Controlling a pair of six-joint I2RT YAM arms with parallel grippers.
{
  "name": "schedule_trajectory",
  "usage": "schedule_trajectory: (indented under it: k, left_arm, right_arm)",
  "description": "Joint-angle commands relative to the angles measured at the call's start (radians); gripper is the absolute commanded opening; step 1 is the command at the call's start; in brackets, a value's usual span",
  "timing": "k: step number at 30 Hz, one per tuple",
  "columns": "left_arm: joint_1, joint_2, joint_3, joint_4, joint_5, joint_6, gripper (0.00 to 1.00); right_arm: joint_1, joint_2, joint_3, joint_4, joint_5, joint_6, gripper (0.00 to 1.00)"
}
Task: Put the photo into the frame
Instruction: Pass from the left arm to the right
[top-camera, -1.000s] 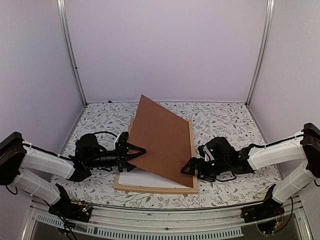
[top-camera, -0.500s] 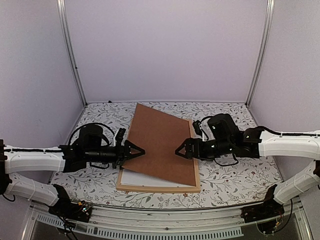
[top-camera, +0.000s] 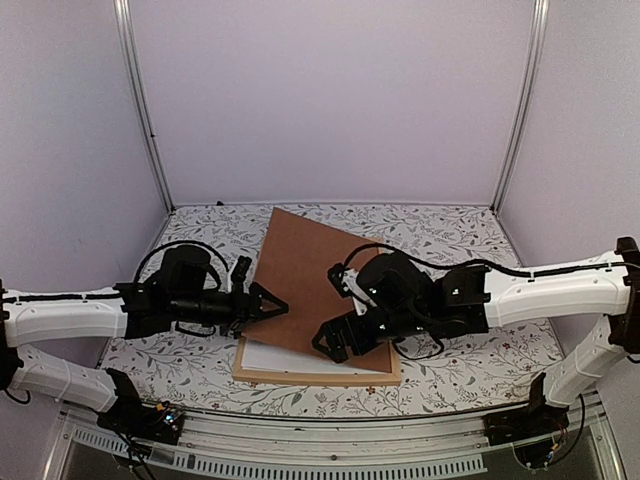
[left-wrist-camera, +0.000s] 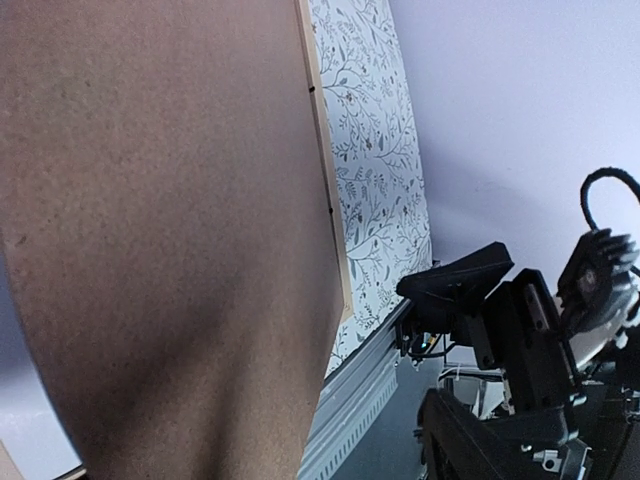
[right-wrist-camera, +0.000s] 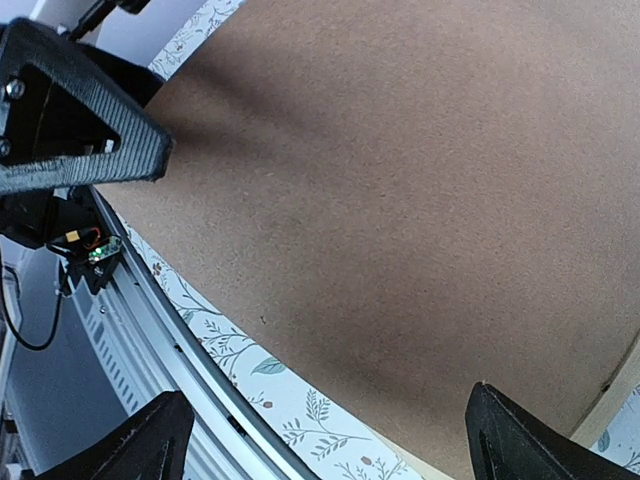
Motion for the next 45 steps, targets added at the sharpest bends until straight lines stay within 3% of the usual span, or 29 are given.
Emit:
schedule_trajectory:
  k: [1, 11, 22, 32, 45]
  left_arm:
    - [-0.009, -0.010, 0.027, -0.013, -0.001, 0.027, 0.74]
    - [-0.021, -0.003, 0.022, -0.013, -0.011, 0.004, 0.74]
    - [-0.039, 0.004, 0.020, -0.008, -0.013, -0.006, 0.74]
    - [-0.039, -0.015, 0.017, -0.035, -0.020, 0.008, 0.74]
    - [-0.039, -0.035, 0.002, -0.060, -0.022, 0.023, 0.75]
  right_arm:
    - [0.083, 0.067, 0.066, -0.049, 0.176, -0.095, 0.99]
    - [0.190, 0.240, 0.203, -0.120, 0.361, -0.218, 0.99]
    - [0.196, 0.357, 0.296, -0.185, 0.474, -0.237, 0.94]
    - [0.192, 0.360, 0.298, -0.203, 0.555, -0.176, 0.87]
    - [0.174, 0.307, 0.254, -0.184, 0.542, -0.109, 0.77]
